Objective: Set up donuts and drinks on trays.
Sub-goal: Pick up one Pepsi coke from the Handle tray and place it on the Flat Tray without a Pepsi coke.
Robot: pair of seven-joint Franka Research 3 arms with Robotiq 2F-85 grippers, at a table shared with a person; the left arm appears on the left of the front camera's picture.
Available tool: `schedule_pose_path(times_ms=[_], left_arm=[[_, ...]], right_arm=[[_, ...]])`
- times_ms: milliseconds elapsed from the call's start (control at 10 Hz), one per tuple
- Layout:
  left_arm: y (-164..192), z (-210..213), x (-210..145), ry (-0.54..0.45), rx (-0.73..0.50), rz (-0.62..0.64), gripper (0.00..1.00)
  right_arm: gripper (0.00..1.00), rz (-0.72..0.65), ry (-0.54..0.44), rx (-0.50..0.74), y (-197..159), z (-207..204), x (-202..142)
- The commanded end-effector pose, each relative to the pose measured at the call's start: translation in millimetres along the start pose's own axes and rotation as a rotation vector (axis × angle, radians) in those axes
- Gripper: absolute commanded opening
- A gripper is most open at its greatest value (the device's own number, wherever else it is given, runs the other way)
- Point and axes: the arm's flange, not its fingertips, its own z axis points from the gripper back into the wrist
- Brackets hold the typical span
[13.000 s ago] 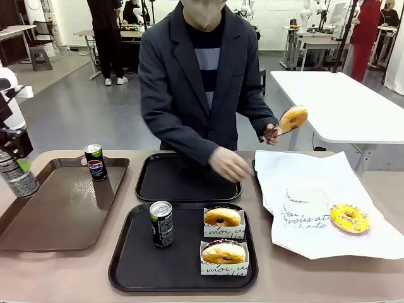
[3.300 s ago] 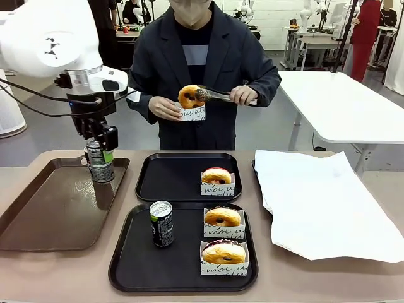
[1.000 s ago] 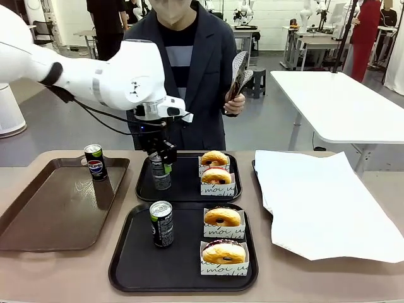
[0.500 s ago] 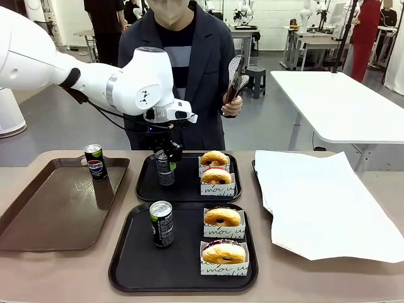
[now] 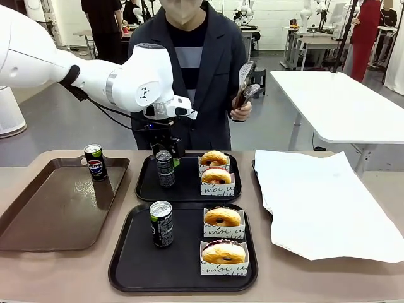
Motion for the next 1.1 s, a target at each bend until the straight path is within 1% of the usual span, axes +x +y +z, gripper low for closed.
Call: schedule_pose_path(times_ms=[0, 100, 300, 500, 700, 800, 900, 1000], left_arm=[[-1, 17, -12, -0.006, 0.004, 0.058, 1.0], [-1, 31, -25, -0.02, -0.007, 0.098, 1.0], [2, 63, -49, -0.073, -0.025, 0.113, 1.0], [10, 88, -95, -0.098, -0.038, 0.157, 1.0], [15, 97, -125, -0.091, -0.025, 0.213, 1.0], [16, 96, -138, -0.106, -0.011, 0.21, 1.0], [18, 91, -148, -0.112, 0.013, 0.208, 1.0], [19, 103, -122, -0.082, -0.009, 0.218, 1.0]], right_arm=[[1.0, 0.022, -0.014, 0.021, 1, 1, 2], [1.0, 0.022, -0.014, 0.021, 1, 1, 2], [1.0, 0.022, -0.014, 0.021, 1, 1, 2], [1.0, 0.022, -0.014, 0.021, 1, 1, 2], [1.0, 0.022, -0.014, 0.021, 1, 1, 2], [1.0, 0.022, -0.014, 0.021, 1, 1, 2], [1.0, 0.022, -0.014, 0.021, 1, 1, 2], [1.0, 0.022, -0.014, 0.021, 1, 1, 2]])
